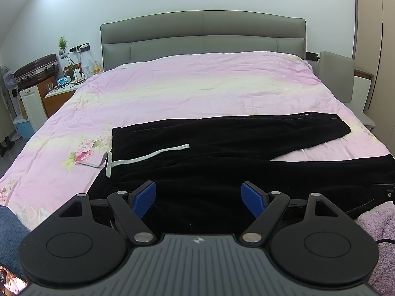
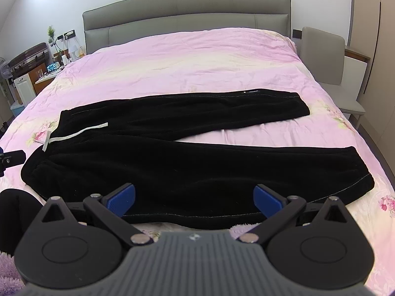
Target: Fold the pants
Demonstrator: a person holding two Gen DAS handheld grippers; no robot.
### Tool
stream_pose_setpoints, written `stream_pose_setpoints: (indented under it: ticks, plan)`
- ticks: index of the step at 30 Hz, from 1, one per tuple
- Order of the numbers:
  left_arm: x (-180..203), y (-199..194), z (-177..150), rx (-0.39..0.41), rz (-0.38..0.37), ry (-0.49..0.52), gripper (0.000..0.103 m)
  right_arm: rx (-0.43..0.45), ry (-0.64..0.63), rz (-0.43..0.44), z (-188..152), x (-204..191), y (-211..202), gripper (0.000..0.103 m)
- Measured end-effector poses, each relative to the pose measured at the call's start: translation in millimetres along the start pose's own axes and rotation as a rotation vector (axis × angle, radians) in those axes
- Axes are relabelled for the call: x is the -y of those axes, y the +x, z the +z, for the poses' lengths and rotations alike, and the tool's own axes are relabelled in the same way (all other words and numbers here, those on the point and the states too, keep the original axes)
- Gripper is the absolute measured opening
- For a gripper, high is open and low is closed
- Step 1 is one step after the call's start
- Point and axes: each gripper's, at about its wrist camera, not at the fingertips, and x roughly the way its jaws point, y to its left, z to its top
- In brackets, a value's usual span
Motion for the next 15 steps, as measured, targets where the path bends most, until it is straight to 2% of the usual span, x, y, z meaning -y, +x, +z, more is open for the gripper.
stream_pose_setpoints:
  ticks: [15]
  plan:
    - [-7.6,4.5,-0.3,-0.010,-0.027,-0.010,0.092,-0.014,-0.014,-0.021,3.7,-5.5,1.3,0.098]
